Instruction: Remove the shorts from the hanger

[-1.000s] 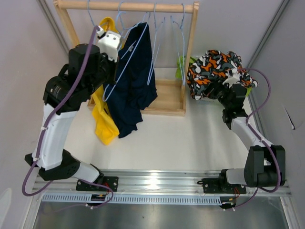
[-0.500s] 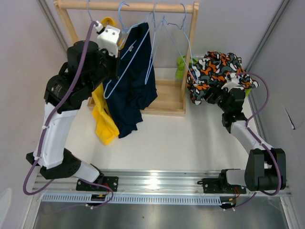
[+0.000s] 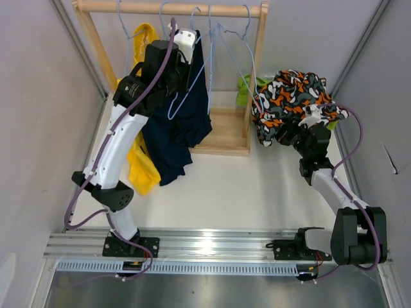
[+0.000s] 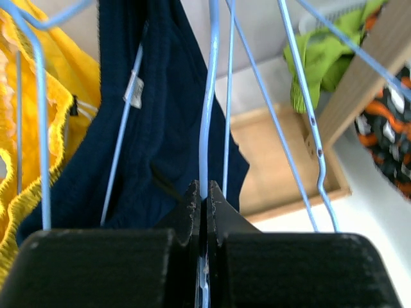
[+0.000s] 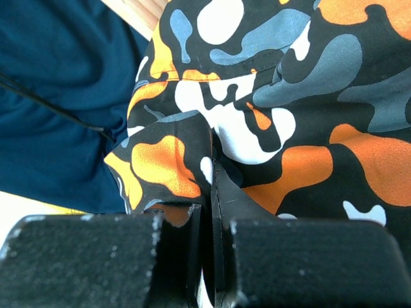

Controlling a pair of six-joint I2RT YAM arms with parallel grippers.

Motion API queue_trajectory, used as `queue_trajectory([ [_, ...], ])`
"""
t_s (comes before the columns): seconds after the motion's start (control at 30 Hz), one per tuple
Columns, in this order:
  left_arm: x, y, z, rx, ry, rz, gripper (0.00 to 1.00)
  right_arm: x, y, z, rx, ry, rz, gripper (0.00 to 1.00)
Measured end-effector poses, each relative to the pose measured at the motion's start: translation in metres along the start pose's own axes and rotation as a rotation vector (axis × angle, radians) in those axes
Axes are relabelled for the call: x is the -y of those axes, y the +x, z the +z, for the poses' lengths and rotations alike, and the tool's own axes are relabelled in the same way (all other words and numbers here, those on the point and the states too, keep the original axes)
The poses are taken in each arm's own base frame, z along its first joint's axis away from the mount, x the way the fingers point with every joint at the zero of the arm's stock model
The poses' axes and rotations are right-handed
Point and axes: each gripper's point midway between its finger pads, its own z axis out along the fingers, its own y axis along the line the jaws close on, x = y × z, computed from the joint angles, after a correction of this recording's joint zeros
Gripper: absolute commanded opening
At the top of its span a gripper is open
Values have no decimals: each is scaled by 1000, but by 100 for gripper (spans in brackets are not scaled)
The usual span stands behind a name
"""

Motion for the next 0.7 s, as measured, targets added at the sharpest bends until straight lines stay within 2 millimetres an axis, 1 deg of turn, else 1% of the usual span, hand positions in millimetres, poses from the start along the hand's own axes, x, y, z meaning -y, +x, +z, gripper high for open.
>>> queue_trajectory([
  [0.1,-7,-11,7,35,-17,-36,0,1,5,-3,-8,0,-2,3],
  [0.33,-24,-35,9,125,-46,-110,0,6,15,-6,-28,7,-6,3],
  [0.43,-28,-43,17,152,-45,-134,0,6,17,-7,-30,5,-13,3],
  [0.5,-27,-44,27,157,-37,-148,0,6,18,-7,-33,2,-14,3],
  [0.57,-24,-41,41,150,-23,-158,1,7,20,-7,-35,1,-15,3],
  [0.7,-14,-21,71,90,4,-163,2,9,24,-8,-41,2,-14,2],
])
